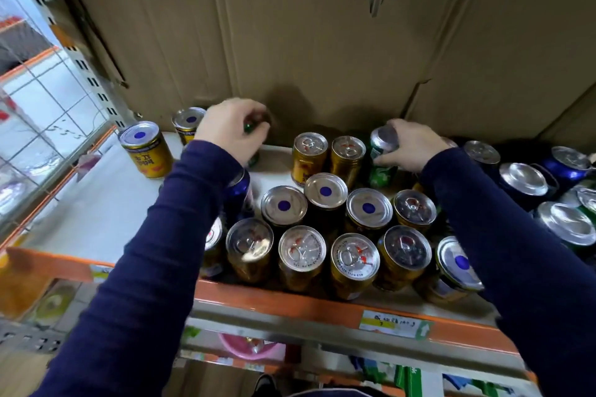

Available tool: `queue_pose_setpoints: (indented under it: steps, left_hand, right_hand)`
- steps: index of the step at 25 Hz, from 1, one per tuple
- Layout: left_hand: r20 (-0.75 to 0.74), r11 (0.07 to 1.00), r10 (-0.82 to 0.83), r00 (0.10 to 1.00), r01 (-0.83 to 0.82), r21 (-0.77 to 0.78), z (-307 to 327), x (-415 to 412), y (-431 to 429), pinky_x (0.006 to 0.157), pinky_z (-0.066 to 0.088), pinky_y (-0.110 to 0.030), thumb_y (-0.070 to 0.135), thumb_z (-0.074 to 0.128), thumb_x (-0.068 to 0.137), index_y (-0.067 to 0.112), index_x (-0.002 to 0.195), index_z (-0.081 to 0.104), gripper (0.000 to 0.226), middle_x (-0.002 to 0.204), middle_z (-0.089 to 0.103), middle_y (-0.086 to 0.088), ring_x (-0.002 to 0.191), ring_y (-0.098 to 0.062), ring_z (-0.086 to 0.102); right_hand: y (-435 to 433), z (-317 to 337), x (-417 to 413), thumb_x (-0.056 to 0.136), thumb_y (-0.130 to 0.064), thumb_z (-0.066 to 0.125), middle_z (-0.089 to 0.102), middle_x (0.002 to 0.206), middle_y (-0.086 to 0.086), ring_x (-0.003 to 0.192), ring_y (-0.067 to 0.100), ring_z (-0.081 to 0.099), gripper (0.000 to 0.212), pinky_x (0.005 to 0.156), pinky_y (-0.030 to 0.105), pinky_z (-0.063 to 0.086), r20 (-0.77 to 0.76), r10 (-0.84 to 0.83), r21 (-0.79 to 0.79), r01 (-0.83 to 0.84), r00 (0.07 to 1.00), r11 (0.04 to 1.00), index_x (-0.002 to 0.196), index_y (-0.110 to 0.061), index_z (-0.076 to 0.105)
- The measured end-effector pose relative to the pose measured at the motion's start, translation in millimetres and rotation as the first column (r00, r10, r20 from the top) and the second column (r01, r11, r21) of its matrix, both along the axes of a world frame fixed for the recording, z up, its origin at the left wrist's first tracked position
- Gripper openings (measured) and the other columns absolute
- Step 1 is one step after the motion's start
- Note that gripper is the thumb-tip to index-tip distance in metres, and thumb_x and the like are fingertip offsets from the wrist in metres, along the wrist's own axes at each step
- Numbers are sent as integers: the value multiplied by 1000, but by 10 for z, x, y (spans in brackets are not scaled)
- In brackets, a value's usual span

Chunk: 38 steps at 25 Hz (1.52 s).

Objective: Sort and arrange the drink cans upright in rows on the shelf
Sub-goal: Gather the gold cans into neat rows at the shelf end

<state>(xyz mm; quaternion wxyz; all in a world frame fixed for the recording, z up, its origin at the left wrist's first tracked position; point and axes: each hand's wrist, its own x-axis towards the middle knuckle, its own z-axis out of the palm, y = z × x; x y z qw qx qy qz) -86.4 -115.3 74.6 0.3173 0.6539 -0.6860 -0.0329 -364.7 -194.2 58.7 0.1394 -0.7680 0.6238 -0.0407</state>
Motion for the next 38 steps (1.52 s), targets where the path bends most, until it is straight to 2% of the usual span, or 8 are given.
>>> queue_pose_setpoints:
  steps: [4, 8, 12, 14, 20, 27, 33, 38]
  left_hand:
    - [176, 927, 204, 963, -248, 281, -146, 391, -483, 89, 41, -40, 35, 69, 79, 2, 122, 50, 57, 117, 52, -25, 110, -41, 49]
    - [196, 897, 156, 968, -222, 382, -232, 488, -632, 74, 44, -35, 50, 77, 67, 5, 102, 57, 61, 102, 63, -20, 94, -36, 58]
    - [261, 960, 155, 953, -208, 190, -56, 304, -576, 73, 44, -37, 58, 78, 59, 7, 97, 58, 67, 99, 62, -19, 91, -37, 58]
    - [203, 991, 107, 973, -121, 56, 137, 140, -506, 74, 44, -37, 62, 77, 57, 9, 98, 59, 69, 97, 61, -16, 91, -36, 57]
    - [-249, 960, -261, 933, 223, -170, 515, -888, -85, 61, 42, -13, 68, 69, 59, 22, 83, 64, 52, 72, 62, 9, 66, -1, 55]
    - [-319, 902, -420, 850, 350, -253, 480, -2748, 407, 59, 38, -7, 63, 69, 65, 20, 81, 65, 46, 76, 64, 10, 69, 1, 56]
    - [-346, 856, -514, 785, 444, -264, 479, -4028, 700, 62, 38, -5, 61, 71, 68, 19, 85, 65, 46, 82, 65, 8, 74, -1, 56]
    - [-415, 789, -610, 675, 565, -240, 355, -4724, 740, 72, 46, -12, 57, 74, 64, 24, 92, 64, 45, 89, 67, 11, 83, 1, 60]
  right_hand:
    - [72, -30, -37, 68, -37, 82, 58, 118, 13, 104, 27, 55, 73, 73, 28, 39, 146, -120, -69, 131, 982, 989, 126, -5, 51]
    - [279, 90, -74, 65, -38, 84, 60, 108, 5, 91, 18, 54, 69, 67, 25, 43, 306, -173, -161, 230, 936, 960, 120, -10, 55]
    - [567, 294, -133, 64, -38, 84, 61, 109, -1, 95, 14, 57, 62, 79, 29, 50, 513, -223, -257, 396, 829, 881, 116, -18, 56]
    - [744, 397, -228, 63, -37, 84, 64, 103, -4, 91, 9, 60, 56, 71, 16, 50, 630, -201, -257, 445, 750, 858, 110, -22, 58]
    - [1316, 668, -854, 65, -37, 83, 65, 93, -13, 82, -4, 60, 50, 70, 5, 42, 678, -126, -364, 480, 724, 798, 108, -27, 59]
    - [2144, 778, -2442, 72, -39, 79, 61, 97, -20, 88, 2, 59, 42, 74, 13, 44, 608, -123, -505, 501, 784, 703, 108, -29, 60]
    - [2578, 806, -3698, 70, -35, 79, 59, 92, -23, 79, -17, 53, 42, 70, 0, 37, 621, -192, -486, 566, 760, 666, 107, -30, 58]
    - [2459, 668, -4194, 67, -38, 72, 59, 91, -21, 77, -7, 56, 46, 67, 6, 43, 642, -198, -441, 569, 740, 694, 108, -30, 55]
